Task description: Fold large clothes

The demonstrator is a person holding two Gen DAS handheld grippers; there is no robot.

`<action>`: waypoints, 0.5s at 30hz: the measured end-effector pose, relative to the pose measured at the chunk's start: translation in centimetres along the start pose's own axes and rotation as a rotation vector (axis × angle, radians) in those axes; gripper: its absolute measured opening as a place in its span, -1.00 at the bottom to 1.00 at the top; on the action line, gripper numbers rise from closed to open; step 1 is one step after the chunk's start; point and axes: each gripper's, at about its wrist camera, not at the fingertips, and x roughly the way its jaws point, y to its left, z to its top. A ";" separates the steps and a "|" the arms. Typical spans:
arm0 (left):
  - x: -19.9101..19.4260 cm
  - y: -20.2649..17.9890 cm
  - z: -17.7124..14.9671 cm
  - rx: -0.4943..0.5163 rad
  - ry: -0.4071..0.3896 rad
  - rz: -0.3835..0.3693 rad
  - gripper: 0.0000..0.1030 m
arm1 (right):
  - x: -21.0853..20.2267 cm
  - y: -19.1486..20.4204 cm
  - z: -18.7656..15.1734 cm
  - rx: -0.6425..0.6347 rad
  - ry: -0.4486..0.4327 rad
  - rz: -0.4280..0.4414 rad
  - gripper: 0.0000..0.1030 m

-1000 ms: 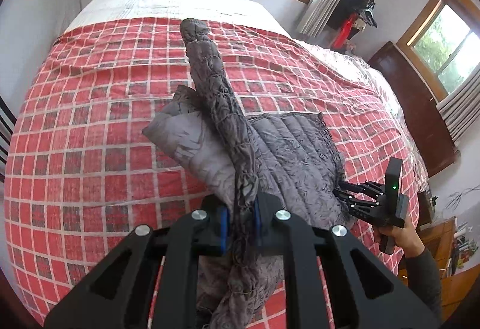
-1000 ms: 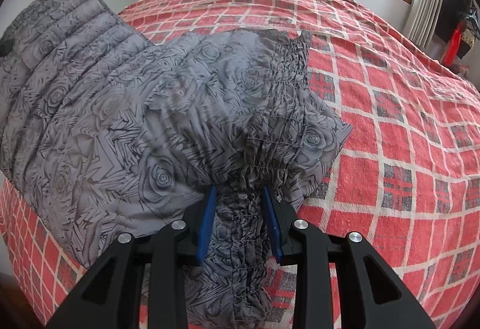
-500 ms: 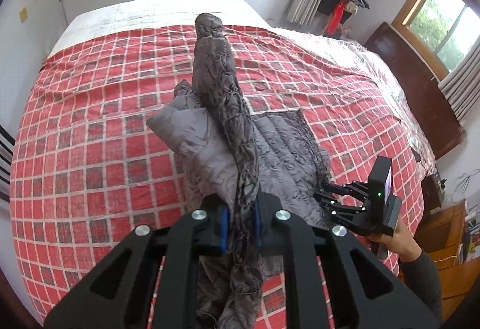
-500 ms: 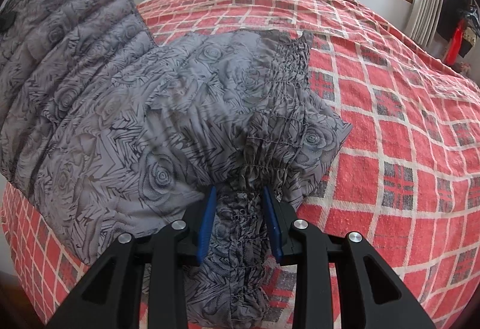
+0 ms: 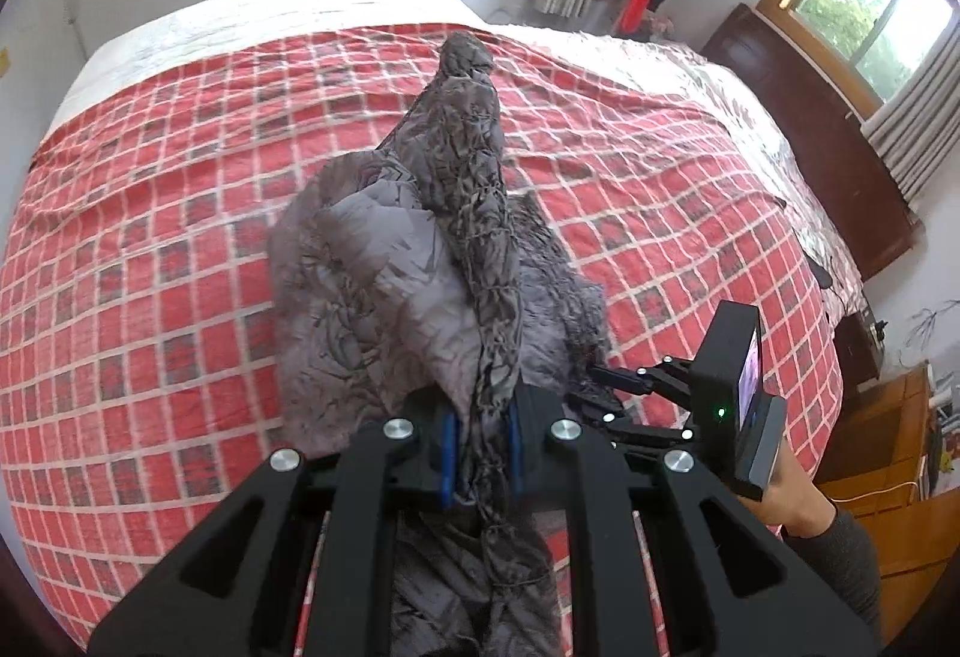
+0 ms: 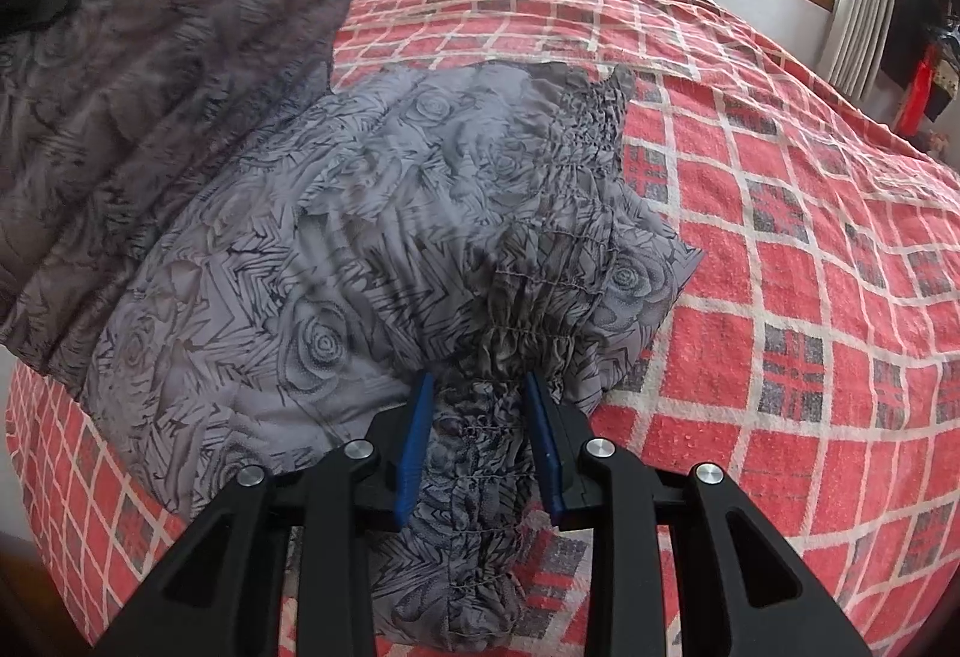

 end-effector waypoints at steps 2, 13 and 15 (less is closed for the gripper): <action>1.1 -0.8 0.0 0.008 0.011 -0.006 -0.79 | 0.0 0.1 0.0 -0.007 -0.001 -0.002 -0.42; 5.1 -4.2 0.0 0.060 0.032 0.003 -0.77 | -0.2 -0.2 -0.2 -0.007 -0.005 0.021 -0.42; 5.6 -4.6 0.0 0.067 0.035 0.003 -0.77 | -0.2 -0.2 -0.2 -0.007 -0.005 0.025 -0.42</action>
